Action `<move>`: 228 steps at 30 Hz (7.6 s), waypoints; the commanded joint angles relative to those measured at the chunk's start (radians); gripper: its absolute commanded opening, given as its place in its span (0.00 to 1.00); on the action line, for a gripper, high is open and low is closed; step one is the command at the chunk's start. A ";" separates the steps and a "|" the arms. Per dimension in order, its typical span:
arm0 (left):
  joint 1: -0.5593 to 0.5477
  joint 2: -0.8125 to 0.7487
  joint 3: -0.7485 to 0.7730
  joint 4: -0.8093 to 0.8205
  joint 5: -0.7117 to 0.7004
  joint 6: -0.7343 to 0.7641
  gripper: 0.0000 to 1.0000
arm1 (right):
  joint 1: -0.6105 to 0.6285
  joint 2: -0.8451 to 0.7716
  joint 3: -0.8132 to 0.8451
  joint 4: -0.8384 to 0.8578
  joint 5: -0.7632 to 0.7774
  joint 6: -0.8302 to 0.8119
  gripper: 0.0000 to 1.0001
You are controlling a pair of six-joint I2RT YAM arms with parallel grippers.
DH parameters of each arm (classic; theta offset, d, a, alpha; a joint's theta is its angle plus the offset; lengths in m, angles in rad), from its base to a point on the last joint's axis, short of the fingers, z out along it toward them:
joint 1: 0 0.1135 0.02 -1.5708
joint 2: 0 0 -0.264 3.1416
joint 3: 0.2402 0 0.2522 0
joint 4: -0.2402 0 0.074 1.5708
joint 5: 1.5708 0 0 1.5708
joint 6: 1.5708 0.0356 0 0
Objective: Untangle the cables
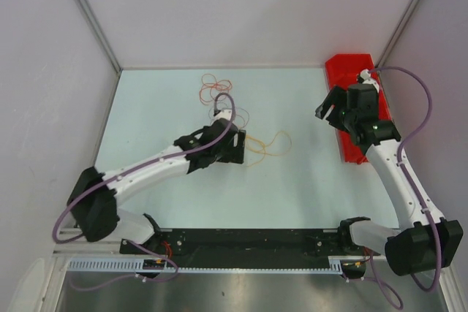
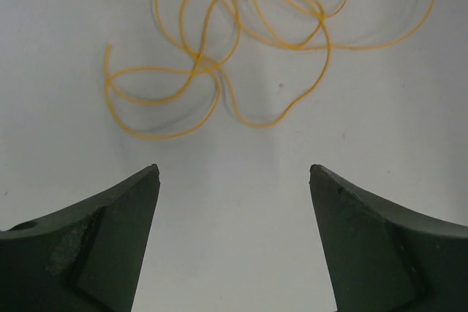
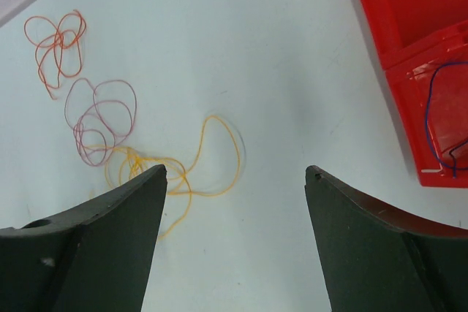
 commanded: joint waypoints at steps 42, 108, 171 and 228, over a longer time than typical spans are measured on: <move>0.049 0.711 0.541 0.044 -0.123 -0.042 0.00 | 0.016 -0.170 -0.062 -0.079 -0.095 -0.063 0.83; -0.075 -0.189 -0.375 0.432 0.430 -0.022 0.00 | 0.350 0.034 -0.046 -0.136 -0.280 0.159 0.80; 0.037 -0.665 -0.155 -0.257 -0.021 0.110 1.00 | 0.848 0.586 0.060 -0.086 -0.068 -0.195 0.81; 0.037 -0.678 -0.165 -0.242 -0.059 0.133 1.00 | 0.183 0.489 0.723 -0.160 0.085 -0.312 0.00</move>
